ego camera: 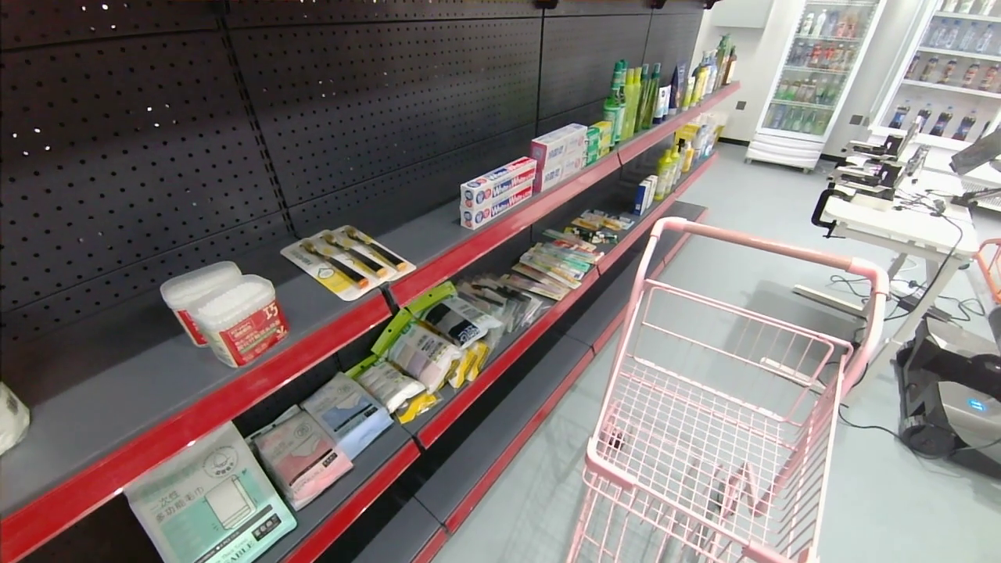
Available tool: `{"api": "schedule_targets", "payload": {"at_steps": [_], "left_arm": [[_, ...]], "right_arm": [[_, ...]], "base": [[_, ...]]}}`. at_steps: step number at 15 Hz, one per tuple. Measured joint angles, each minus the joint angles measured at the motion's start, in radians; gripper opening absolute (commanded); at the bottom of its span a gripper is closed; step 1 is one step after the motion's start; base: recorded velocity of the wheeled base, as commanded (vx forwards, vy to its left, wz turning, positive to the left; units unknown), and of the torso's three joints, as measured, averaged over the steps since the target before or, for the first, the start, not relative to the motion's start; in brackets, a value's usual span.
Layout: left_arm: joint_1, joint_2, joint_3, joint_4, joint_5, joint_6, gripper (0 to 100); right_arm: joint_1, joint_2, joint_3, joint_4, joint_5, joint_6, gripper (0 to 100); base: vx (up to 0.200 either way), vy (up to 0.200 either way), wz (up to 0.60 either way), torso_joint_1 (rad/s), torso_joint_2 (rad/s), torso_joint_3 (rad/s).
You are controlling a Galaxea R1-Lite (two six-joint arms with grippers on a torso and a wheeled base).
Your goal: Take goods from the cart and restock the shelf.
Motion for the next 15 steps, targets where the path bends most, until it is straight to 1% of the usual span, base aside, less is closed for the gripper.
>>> {"api": "schedule_targets", "payload": {"at_steps": [7, 10, 11, 15], "left_arm": [[0.000, 0.000, 0.000, 0.000, 0.000, 0.000, 100], [0.000, 0.000, 0.000, 0.000, 0.000, 0.000, 100], [0.000, 0.000, 0.000, 0.000, 0.000, 0.000, 100], [0.000, 0.000, 0.000, 0.000, 0.000, 0.000, 100]], "right_arm": [[0.000, 0.034, 0.000, -0.007, 0.002, -0.002, 0], [0.000, 0.054, -0.002, -0.032, 0.003, -0.002, 0], [0.000, 0.063, -0.003, -0.048, 0.003, -0.002, 0], [0.000, 0.110, -0.012, -0.098, 0.001, -0.004, 0]], "base": [[0.000, 0.000, 0.00, 0.174, -0.37, -0.191], [0.000, 0.000, 0.00, 0.170, -0.35, -0.178], [0.000, 0.000, 0.60, 0.134, -0.30, -0.144], [0.000, 0.000, 0.60, 0.025, -0.04, -0.024]]}}
